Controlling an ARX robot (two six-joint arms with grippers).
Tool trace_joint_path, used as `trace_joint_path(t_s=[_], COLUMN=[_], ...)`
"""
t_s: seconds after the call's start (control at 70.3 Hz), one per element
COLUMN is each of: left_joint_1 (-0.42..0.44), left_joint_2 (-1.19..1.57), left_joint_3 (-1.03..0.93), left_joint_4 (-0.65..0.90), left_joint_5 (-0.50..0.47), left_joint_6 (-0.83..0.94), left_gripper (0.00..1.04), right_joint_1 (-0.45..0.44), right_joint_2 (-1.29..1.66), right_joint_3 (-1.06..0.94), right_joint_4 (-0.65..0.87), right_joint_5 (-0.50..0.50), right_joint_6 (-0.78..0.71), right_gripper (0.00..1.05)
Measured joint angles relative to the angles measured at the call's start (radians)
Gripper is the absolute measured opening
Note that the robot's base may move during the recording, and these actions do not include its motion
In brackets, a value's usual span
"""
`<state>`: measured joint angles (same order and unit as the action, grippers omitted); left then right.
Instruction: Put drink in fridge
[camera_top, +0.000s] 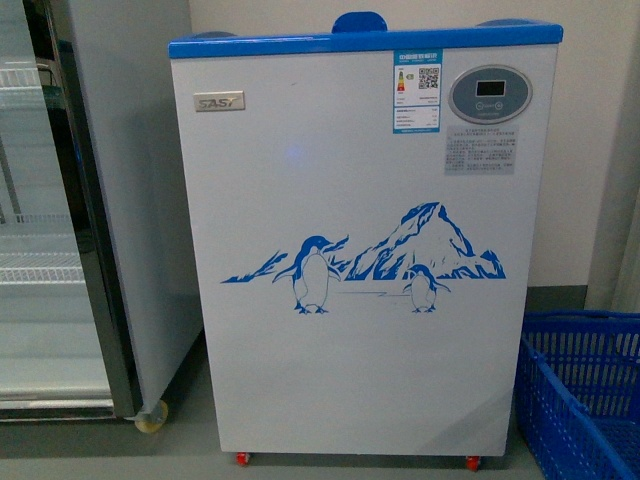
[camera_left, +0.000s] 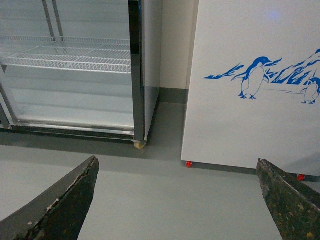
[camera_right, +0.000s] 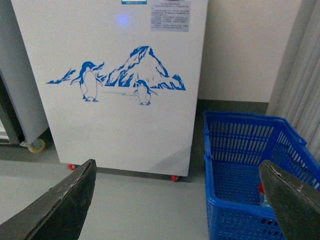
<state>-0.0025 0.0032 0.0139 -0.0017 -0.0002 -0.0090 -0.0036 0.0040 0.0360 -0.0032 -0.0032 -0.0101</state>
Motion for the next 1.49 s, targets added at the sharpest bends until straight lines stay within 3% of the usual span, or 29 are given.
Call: trace_joint_path(t_s=[1.494], left_joint_1=[0.0], left_joint_2=[0.0], left_joint_3=[0.0], left_joint_4=[0.0], left_joint_5=[0.0], left_joint_6=[0.0], left_gripper=[0.97], right_joint_1=[0.0], right_joint_2=[0.0], right_joint_3=[0.0], right_joint_4=[0.0], right_joint_5=[0.0], right_joint_6=[0.0], right_gripper=[0.98])
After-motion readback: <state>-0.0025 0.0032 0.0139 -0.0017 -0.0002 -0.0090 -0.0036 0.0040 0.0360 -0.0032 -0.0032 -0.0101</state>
